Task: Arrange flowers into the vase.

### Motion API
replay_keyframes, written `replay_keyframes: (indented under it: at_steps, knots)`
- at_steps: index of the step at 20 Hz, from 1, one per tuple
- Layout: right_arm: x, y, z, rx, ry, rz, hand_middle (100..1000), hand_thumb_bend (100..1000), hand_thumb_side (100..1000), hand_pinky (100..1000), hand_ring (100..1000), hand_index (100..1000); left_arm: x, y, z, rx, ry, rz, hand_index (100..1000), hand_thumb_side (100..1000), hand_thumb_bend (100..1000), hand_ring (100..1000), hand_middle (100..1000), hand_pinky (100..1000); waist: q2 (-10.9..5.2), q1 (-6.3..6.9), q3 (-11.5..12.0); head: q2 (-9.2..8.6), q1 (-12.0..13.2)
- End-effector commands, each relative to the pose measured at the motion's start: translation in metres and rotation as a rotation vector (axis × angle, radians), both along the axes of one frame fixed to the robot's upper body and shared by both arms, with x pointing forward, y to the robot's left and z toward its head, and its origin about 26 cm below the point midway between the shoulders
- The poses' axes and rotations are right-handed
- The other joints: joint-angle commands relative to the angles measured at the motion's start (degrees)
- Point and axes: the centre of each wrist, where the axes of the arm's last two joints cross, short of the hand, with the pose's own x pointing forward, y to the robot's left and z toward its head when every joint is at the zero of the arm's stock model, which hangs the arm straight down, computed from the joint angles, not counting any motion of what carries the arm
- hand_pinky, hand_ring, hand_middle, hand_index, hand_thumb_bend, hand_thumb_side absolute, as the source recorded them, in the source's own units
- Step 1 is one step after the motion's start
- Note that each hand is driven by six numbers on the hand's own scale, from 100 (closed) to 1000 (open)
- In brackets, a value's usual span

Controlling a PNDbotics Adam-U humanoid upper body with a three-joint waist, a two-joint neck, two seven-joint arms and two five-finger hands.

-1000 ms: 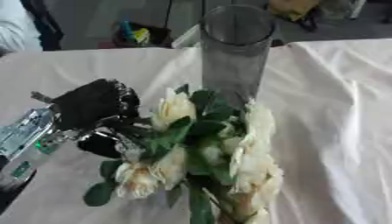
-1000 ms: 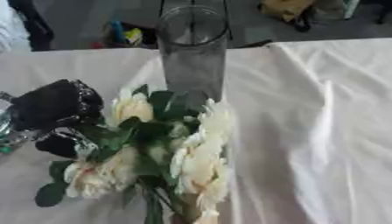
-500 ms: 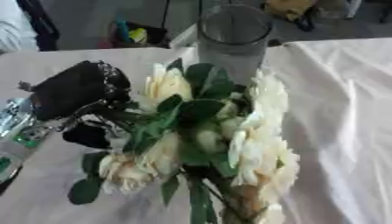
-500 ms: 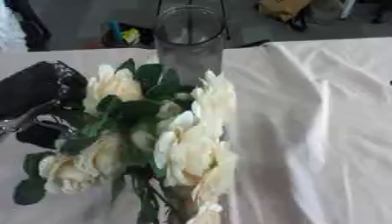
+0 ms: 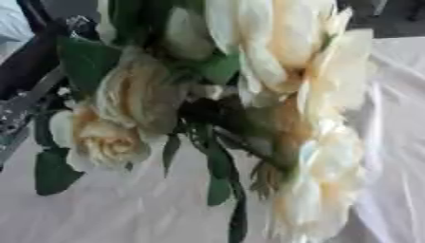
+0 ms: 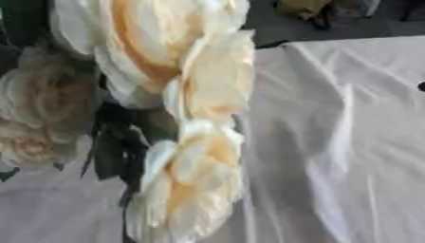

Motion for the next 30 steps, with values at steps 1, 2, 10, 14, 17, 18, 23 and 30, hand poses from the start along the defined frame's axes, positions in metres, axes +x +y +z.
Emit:
replay_keyframes:
  at_steps: [1,2,10,14,17,18,23,30]
  knots:
    - [-0.004,-0.004,0.008,-0.011,-0.027,-0.006,555,100,1000,668,567,772,-0.012,0.006,0.023,-0.055,-0.014,-0.018,202,843,139,100,100,100,-2.5,0.9,-0.2,0.99,0.4]
    - [-0.004,-0.004,0.007,-0.01,-0.025,-0.008,555,100,1000,668,567,772,-0.014,0.006,0.026,-0.077,-0.005,-0.03,202,843,139,100,100,100,-2.78,0.98,-0.3,1.17,0.4]
    - [-0.005,-0.005,0.004,-0.015,-0.013,-0.008,555,100,1000,666,568,773,-0.014,0.009,0.046,-0.231,0.019,-0.059,213,857,129,100,100,100,-4.14,1.32,-0.8,1.78,1.0]
    - [-0.005,-0.005,0.004,-0.024,-0.007,-0.004,555,100,1000,666,568,773,-0.002,0.008,0.058,-0.371,0.037,-0.053,216,863,130,100,100,100,-4.66,1.4,-1.1,2.16,1.4]
    - [-0.006,-0.005,0.003,-0.031,-0.005,-0.002,556,100,1000,665,568,773,0.003,0.006,0.066,-0.457,0.056,-0.053,220,873,129,100,100,100,-4.9,1.56,-1.4,2.38,1.5]
    - [-0.006,-0.005,0.003,-0.033,-0.005,0.0,555,100,1000,665,568,773,0.004,0.005,0.069,-0.486,0.061,-0.055,222,874,130,100,100,100,-4.97,1.61,-1.5,2.44,1.6]
    - [-0.005,-0.004,0.003,-0.037,0.0,0.012,555,100,1000,665,568,773,0.008,0.0,0.086,-0.636,0.077,-0.075,226,877,142,100,100,100,-5.15,1.62,-2.0,2.06,1.9]
    - [-0.005,-0.002,0.003,-0.048,0.008,0.029,553,100,1000,665,566,772,0.015,-0.012,0.114,-0.847,0.066,-0.192,227,870,175,100,100,100,-4.97,2.02,-3.0,0.86,2.7]
